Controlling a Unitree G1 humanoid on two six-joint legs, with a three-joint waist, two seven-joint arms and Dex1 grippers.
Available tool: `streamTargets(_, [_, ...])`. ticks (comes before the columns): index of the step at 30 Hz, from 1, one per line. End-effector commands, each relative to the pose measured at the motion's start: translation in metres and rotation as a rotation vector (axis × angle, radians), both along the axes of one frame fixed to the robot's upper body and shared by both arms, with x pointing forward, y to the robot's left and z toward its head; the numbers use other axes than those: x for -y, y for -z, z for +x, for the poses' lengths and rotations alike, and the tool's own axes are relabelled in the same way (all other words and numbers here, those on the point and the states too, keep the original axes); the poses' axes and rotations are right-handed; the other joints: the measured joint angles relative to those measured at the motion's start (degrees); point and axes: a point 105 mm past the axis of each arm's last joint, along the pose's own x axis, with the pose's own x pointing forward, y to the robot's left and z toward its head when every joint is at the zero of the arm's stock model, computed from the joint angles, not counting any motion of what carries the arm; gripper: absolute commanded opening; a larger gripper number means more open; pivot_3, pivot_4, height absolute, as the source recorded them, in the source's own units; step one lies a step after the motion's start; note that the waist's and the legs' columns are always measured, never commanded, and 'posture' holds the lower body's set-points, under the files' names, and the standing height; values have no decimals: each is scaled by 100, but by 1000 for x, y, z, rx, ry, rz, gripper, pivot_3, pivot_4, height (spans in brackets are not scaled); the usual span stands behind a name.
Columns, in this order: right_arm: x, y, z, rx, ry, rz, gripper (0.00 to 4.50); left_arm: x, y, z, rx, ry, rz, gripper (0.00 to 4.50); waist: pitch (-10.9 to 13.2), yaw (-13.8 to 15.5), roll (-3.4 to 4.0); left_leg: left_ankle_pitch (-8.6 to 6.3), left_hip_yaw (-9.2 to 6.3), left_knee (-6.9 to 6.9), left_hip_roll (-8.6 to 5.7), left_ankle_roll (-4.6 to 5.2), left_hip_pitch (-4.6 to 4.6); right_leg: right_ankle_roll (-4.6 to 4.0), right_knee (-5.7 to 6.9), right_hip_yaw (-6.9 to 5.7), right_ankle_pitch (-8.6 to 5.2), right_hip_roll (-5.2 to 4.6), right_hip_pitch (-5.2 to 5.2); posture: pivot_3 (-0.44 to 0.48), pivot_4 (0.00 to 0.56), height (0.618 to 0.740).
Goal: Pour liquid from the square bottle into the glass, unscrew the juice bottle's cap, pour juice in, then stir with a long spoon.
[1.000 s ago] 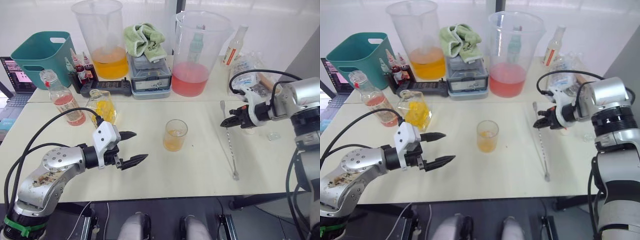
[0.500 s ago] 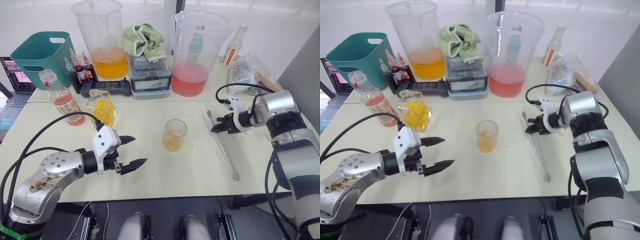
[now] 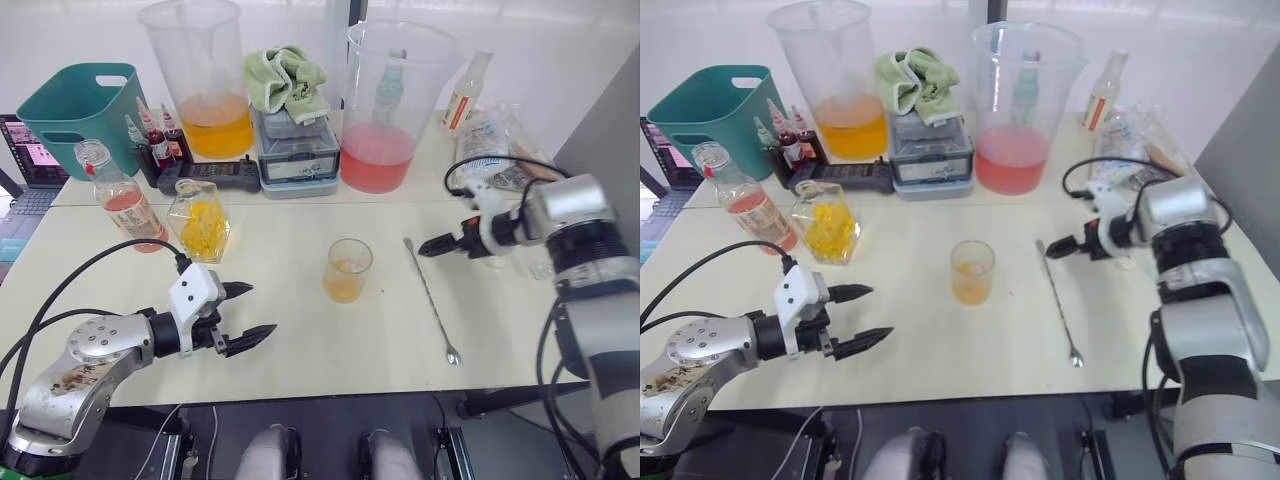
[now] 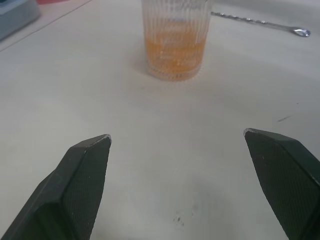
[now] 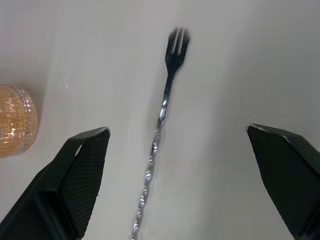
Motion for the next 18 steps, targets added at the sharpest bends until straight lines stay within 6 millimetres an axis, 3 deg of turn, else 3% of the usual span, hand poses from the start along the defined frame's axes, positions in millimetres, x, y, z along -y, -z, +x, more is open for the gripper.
streamTargets(1, [-7,-34,-6,223,-147,73,4490,-7,-16,1,87,-5,-25,4500,-2,-4,-3,0,0,-1,1,0,2,0,0,0,0,0,1,0,150,739])
streamTargets(3, [-6,-49,-18,365,-228,161,4490,-13,-17,0,116,-5,-1,4500,-3,-1,-4,0,-3,-3,2,-1,4,-1,-2,-3,1,1,7,0,150,739])
streamTargets(12, [12,-62,-64,703,-288,183,4490,-55,-22,7,176,-158,82,4500,-2,69,-3,1,2,1,3,-1,9,-1,2,-2,1,-4,8,0,150,739])
streamTargets(14, [18,-66,-78,731,-285,352,4490,-64,-22,7,180,-195,80,4500,-3,75,-5,1,3,1,2,-1,12,-1,0,-1,1,-5,11,0,150,739])
streamTargets(16, [26,-59,-101,718,-314,494,4490,-81,-27,9,208,-273,69,4500,-3,104,-5,1,1,2,3,-1,14,-1,-2,-1,1,-5,16,0,150,739])
streamTargets(18, [34,-47,-112,767,-294,508,4490,-102,-26,9,207,-333,80,4500,-4,119,-6,0,-8,2,3,2,17,-2,1,-6,1,-4,24,0,150,739])
